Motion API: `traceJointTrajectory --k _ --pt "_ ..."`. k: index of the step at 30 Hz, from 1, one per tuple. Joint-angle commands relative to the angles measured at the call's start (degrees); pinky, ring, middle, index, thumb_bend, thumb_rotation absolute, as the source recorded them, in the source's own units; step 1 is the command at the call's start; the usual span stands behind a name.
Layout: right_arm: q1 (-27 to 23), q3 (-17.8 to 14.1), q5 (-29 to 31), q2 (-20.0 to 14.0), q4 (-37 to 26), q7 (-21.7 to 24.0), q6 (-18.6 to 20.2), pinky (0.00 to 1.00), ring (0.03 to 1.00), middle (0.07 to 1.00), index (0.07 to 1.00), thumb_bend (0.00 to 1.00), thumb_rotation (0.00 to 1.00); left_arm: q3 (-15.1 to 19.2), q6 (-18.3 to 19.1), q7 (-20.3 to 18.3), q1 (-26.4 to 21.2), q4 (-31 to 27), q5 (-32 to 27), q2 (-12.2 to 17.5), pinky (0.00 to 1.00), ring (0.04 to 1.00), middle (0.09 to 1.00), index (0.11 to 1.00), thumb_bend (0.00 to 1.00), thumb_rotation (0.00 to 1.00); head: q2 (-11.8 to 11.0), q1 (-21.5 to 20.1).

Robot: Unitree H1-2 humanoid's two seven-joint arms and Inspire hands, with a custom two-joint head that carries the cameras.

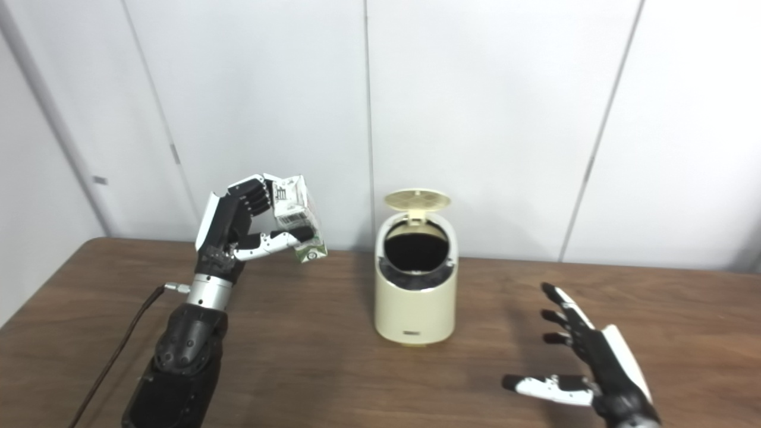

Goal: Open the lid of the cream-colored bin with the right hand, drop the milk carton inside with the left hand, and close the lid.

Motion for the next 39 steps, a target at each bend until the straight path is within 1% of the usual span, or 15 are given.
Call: traceJointTrajectory --k 1,6,10,14,18,21,25,28,33,36,39 --pt "-1.7 0.2 -0.7 -0.2 -1.3 -1.1 -2.8 0.71 0.861 0.945 0.931 0.78 0.16 -0.3 -1.9 -0.3 -4.4 -1.2 -0.3 -0.1 0.43 0.424 0.5 0.532 0.5 0.0 0.1 -0.6" --pt "-1.6 0.6 -2.0 -0.1 -2.1 -1.1 -1.9 0.71 0.856 0.939 0.929 0.77 0.18 -1.2 -2.0 -0.9 -5.3 -0.6 -0.5 -1.8 0.43 0.426 0.5 0.529 0.5 0.0 0.1 -1.6" --pt "-1.7 0.6 -2.1 0.1 -2.0 -1.2 -2.4 0.7 0.854 0.935 0.924 0.76 0.2 -2.3 -2.0 -0.9 -6.0 0.1 0.4 -3.4 0.43 0.428 0.498 0.527 0.5 0.0 0.1 -2.2" --pt "-1.6 0.4 -1.9 0.3 -1.6 -1.3 -2.6 0.7 0.865 0.941 0.928 0.76 0.2 -3.2 -2.0 -1.9 -6.7 1.0 -0.4 -4.7 0.43 0.425 0.496 0.53 0.5 0.0 0.1 -2.8" --pt "-1.7 0.4 -1.9 0.4 -1.6 -1.5 -2.6 0.7 0.865 0.943 0.927 0.77 0.22 -3.8 -2.0 -3.2 -7.6 2.1 -0.9 -6.1 0.43 0.431 0.49 0.528 0.5 0.0 0.1 -3.2" --pt "-1.7 0.3 -1.9 0.6 -1.6 -1.6 -2.3 0.71 0.87 0.944 0.925 0.77 0.22 -4.0 -2.0 -5.2 -8.3 3.2 -1.8 -7.0 0.44 0.435 0.488 0.523 0.5 0.0 0.0 -3.6" --pt "-1.8 0.3 -2.4 0.7 -1.4 -2.0 -2.6 0.71 0.868 0.941 0.924 0.77 0.21 -3.7 -2.0 -7.6 -9.3 5.3 -2.2 -8.0 0.45 0.44 0.487 0.521 0.5 0.0 -0.3 -3.9" --pt "-1.8 0.3 -3.0 0.6 -1.2 -2.3 -2.9 0.71 0.862 0.937 0.92 0.77 0.21 -3.3 -2.0 -8.4 -10.1 7.1 -2.0 -8.8 0.46 0.444 0.486 0.519 0.5 0.0 -0.2 -4.2" --pt "-1.8 0.2 -3.8 0.5 -0.7 -3.1 -3.8 0.74 0.849 0.929 0.911 0.79 0.21 -3.4 -2.0 -8.1 -11.2 9.2 -1.2 -9.7 0.46 0.445 0.486 0.517 0.5 0.0 -0.3 -4.8" --pt "-1.7 0.2 -3.7 0.4 -0.7 -3.3 -4.0 0.71 0.846 0.93 0.907 0.8 0.23 -3.4 -2.0 -7.6 -11.7 10.4 -0.9 -10.1 0.46 0.445 0.488 0.515 0.5 0.0 -0.2 -5.2" --pt "-1.5 0.1 -3.4 0.0 -0.5 -3.3 -4.2 0.72 0.854 0.938 0.91 0.8 0.26 -4.8 -2.0 -4.7 -12.2 11.3 0.9 -9.8 0.46 0.446 0.488 0.517 0.5 0.0 -0.2 -5.4"
